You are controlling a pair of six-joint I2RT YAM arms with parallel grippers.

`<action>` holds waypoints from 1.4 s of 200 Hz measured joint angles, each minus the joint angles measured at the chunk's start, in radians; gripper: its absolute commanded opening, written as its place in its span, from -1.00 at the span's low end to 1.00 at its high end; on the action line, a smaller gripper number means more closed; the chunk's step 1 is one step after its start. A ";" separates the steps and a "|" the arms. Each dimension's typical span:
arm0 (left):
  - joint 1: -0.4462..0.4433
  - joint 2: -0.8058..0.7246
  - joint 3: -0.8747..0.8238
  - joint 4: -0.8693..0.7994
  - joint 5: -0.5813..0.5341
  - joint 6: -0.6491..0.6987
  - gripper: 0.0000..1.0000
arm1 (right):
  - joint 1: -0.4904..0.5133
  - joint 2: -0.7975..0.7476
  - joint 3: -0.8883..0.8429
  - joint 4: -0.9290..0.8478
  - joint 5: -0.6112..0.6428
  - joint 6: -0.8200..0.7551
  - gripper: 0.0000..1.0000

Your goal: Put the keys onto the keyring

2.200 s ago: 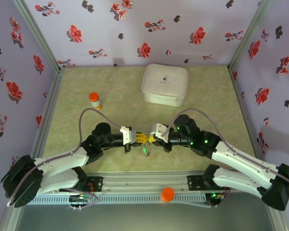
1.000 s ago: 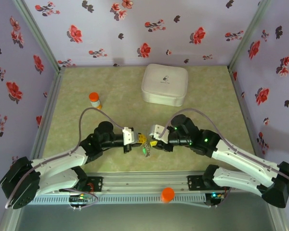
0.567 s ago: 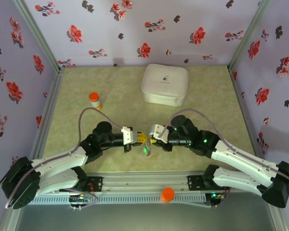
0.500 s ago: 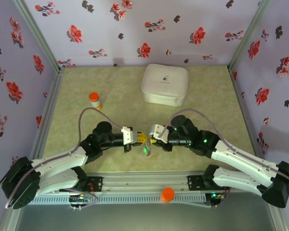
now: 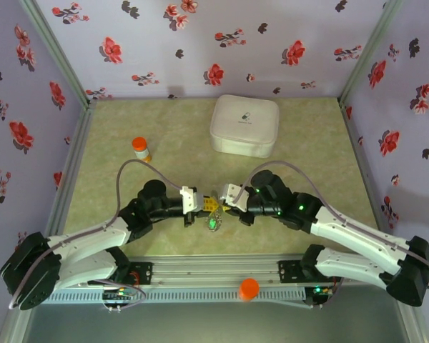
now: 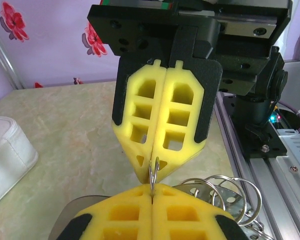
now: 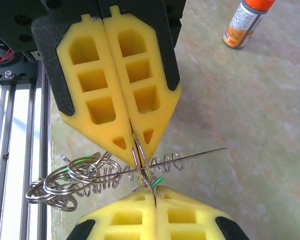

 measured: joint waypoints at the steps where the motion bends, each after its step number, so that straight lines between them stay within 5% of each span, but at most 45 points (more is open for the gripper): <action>1: 0.000 0.000 0.000 0.000 0.000 0.000 -1.00 | 0.000 0.000 0.000 0.000 0.000 0.000 -0.70; 46: 0.000 0.008 -0.001 0.052 0.022 0.000 -1.00 | 0.001 -0.068 -0.019 0.020 0.017 0.009 -0.40; 81: 0.000 0.013 -0.002 0.069 0.029 0.000 -1.00 | 0.001 -0.106 -0.028 0.036 -0.018 0.007 -0.40; 131: 0.000 0.013 -0.002 0.071 0.029 0.000 -1.00 | 0.001 -0.071 -0.029 0.068 -0.044 0.007 -0.60; 177: 0.000 0.013 -0.002 0.067 0.030 0.000 -1.00 | 0.000 -0.068 -0.032 0.083 -0.058 0.009 -1.00; 189: 0.000 0.013 -0.003 0.066 0.029 0.000 -0.52 | 0.000 -0.066 -0.032 0.082 -0.058 0.007 -1.00; 196: 0.000 0.013 -0.005 0.068 0.025 0.000 -0.43 | 0.000 -0.063 -0.032 0.082 -0.060 0.006 -1.00; 280: 0.003 -0.012 0.050 -0.150 -0.052 0.090 -0.38 | 0.021 0.059 0.077 -0.109 0.037 -0.072 -1.00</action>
